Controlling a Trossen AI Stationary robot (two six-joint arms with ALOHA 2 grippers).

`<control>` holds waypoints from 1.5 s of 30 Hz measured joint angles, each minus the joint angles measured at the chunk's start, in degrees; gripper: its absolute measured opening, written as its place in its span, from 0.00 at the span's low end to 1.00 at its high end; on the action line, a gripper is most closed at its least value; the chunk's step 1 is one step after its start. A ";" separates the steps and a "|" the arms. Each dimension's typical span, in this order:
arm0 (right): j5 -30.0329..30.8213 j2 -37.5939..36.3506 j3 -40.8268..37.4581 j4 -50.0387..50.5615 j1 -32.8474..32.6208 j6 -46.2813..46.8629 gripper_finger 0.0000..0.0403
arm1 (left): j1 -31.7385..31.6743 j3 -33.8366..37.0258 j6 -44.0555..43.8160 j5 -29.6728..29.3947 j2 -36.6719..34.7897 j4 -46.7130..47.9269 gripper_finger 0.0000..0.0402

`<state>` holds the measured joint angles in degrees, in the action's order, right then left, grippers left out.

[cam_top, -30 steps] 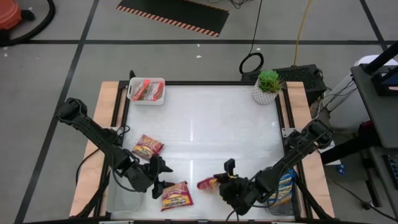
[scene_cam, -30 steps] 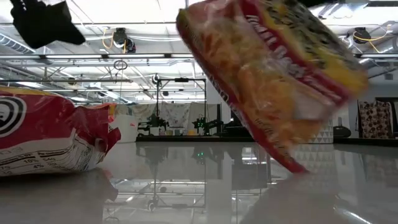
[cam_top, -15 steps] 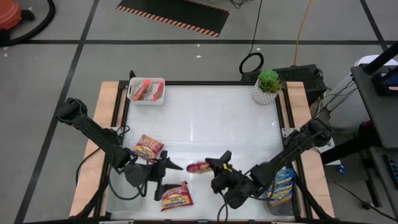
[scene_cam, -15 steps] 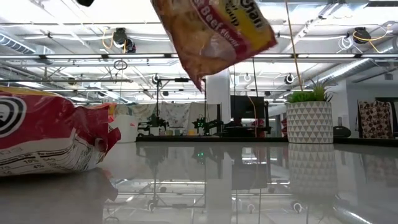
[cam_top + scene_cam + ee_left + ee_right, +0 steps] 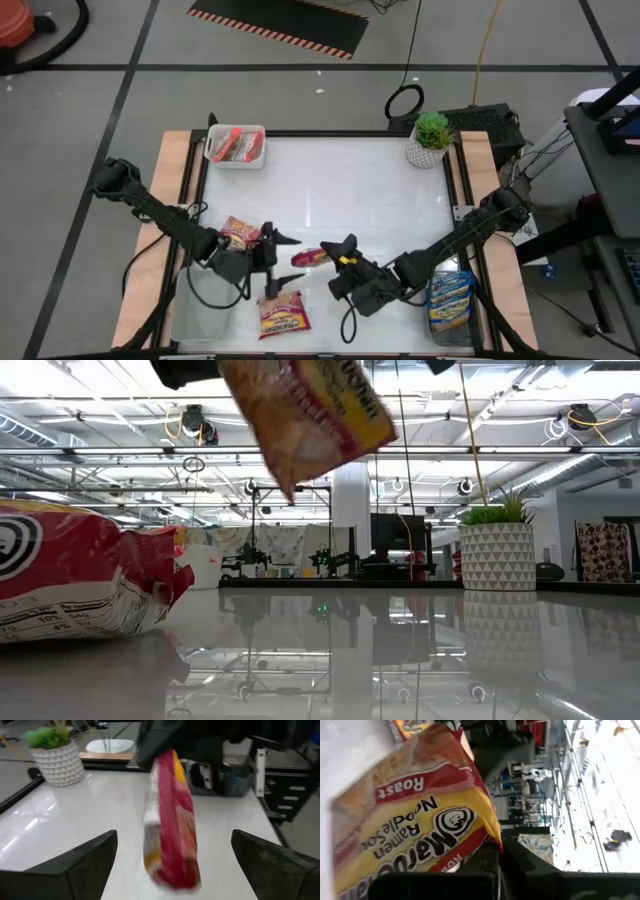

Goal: Sort Maruchan noodles
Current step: Put the bottom right red noodle pack into the gray bin

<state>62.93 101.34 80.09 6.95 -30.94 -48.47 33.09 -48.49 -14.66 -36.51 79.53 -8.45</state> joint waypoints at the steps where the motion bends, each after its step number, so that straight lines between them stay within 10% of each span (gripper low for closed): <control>1: -1.01 0.00 0.00 -0.13 0.49 -0.48 0.00 | -0.69 0.00 -0.02 0.22 0.00 -0.01 0.97; 23: -9.30 -0.07 0.00 -6.33 4.28 -0.28 0.00 | -4.99 0.00 -13.81 5.17 0.00 12.49 0.94; 45: -12.19 -0.07 0.00 -6.21 5.60 4.70 0.00 | -5.73 0.00 -10.97 3.50 0.02 11.21 0.34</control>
<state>50.74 101.27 80.09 0.73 -25.34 -43.77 27.35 -48.49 -25.63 -33.01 79.55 2.76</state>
